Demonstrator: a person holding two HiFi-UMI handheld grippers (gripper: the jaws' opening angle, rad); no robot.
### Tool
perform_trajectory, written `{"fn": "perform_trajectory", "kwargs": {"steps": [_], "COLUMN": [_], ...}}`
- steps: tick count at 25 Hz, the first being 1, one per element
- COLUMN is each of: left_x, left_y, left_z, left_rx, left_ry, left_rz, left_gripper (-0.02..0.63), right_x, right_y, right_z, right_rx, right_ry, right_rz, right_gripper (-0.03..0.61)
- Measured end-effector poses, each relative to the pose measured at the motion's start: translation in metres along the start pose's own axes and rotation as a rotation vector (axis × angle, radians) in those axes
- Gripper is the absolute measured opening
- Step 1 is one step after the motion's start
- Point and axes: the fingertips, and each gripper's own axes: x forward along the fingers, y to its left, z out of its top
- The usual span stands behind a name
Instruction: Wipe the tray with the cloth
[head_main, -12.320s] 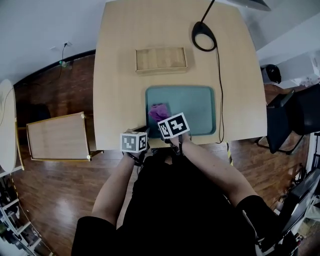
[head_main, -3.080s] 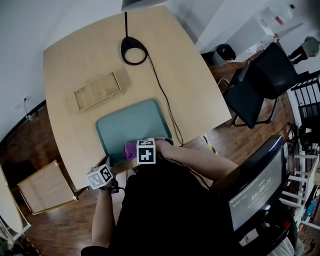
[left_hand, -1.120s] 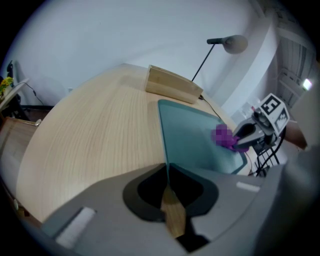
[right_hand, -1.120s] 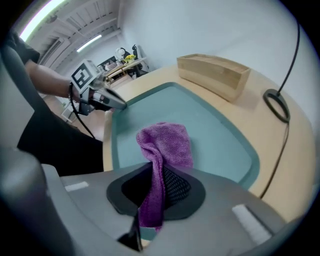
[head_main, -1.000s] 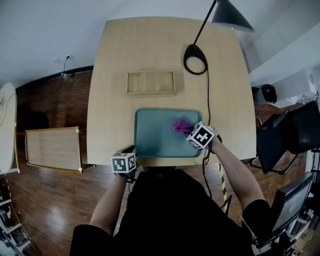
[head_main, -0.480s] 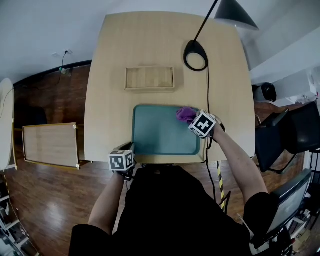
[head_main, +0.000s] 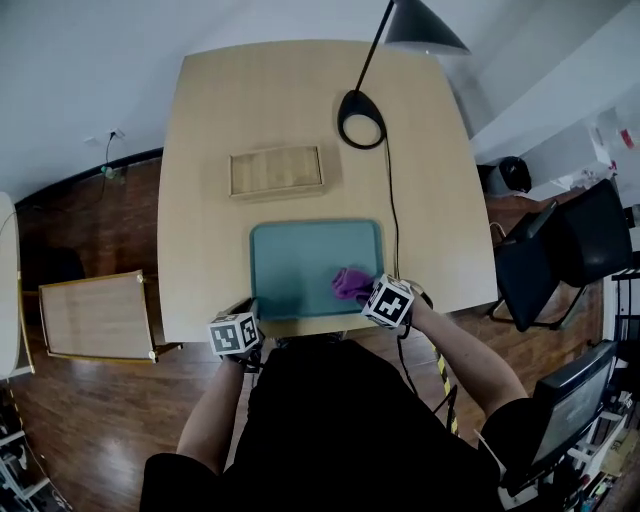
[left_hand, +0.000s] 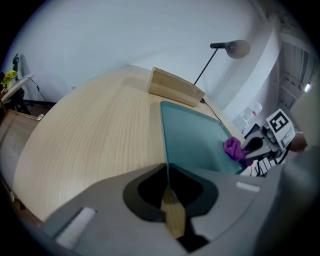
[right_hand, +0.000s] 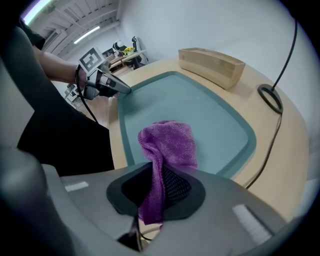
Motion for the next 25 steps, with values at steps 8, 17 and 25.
{"fn": "perform_trajectory", "kwargs": {"steps": [8,17,25], "left_x": [0.000,-0.002,-0.058], "left_y": [0.004,0.002,-0.012], "left_z": [0.004,0.002,0.017], "left_rx": [0.025,-0.002,0.029], "left_ry": [-0.016,-0.035,-0.146], "left_rz": [0.043,0.028,0.103], "left_gripper": [0.040,0.041,0.107], "right_x": [0.004,-0.082,-0.066], "right_y": [0.029,-0.091,-0.169], "right_z": [-0.013,-0.039,-0.132], "right_rx": [0.181,0.729,1.078], "right_ry": [-0.056,-0.448,-0.444], "right_rz": [0.119,-0.131,-0.269], "right_gripper": [0.048,0.048,0.052]}}
